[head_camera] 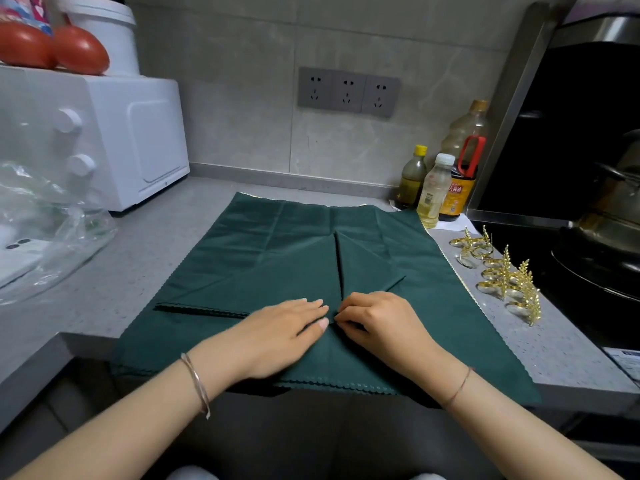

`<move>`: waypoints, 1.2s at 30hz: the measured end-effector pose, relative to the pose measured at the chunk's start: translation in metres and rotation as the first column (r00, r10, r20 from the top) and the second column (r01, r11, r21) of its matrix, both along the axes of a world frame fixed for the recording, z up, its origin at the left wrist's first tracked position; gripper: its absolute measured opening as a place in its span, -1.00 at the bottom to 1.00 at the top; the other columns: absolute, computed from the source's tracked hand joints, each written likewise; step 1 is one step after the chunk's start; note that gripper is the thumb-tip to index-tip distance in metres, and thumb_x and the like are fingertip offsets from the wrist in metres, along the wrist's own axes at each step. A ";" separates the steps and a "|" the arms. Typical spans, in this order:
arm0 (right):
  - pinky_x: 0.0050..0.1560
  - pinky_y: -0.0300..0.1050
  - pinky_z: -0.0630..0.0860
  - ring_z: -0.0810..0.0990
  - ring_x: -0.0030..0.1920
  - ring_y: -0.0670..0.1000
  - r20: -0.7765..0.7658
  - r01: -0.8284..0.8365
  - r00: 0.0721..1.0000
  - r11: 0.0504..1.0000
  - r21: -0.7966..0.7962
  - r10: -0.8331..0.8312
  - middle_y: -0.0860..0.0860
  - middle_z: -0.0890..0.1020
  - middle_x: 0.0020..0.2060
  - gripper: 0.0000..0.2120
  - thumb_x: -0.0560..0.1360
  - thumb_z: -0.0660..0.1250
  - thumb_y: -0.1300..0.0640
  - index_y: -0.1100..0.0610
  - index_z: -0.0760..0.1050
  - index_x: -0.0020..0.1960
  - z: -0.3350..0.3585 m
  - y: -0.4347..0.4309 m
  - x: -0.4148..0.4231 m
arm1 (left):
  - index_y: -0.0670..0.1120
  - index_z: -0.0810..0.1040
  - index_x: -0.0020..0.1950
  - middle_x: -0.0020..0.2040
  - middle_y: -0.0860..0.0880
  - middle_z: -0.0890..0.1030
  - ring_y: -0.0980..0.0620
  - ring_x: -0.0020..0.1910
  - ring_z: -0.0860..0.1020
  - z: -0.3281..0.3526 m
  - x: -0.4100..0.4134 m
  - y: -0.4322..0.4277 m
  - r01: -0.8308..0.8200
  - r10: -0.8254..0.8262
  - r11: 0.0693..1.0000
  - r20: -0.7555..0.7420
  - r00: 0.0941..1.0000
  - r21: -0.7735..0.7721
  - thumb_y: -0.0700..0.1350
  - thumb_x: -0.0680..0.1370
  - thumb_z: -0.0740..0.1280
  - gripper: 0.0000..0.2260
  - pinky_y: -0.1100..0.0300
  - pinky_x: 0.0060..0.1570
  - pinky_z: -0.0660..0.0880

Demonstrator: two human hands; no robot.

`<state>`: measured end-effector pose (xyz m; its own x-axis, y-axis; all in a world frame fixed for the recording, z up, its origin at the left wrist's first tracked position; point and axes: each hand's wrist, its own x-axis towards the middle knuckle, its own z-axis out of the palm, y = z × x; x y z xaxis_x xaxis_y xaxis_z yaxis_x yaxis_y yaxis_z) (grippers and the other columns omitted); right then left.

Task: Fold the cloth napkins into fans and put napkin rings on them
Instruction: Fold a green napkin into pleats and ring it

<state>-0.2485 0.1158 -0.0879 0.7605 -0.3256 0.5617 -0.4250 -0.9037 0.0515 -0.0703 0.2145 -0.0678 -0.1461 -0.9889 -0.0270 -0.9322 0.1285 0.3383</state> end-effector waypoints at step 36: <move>0.01 -0.30 0.42 0.52 0.00 -0.15 0.039 0.105 0.989 0.859 0.500 -0.143 -0.29 0.43 0.11 -0.89 0.47 0.31 -0.04 -0.06 0.47 -0.22 0.005 -0.006 -0.049 | -0.02 0.59 -0.34 -0.40 0.10 0.57 0.21 -0.40 0.47 0.013 0.095 -0.069 0.094 -0.140 0.981 -0.284 0.949 -0.171 0.08 0.40 0.42 -0.79 0.29 -0.32 0.41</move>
<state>-0.2974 0.1103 -0.0830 0.6589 -0.6646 0.3524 -0.5206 -0.7410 -0.4241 0.0252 0.1450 -0.0549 -0.2396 -0.9530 0.1853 -0.7700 0.3028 0.5616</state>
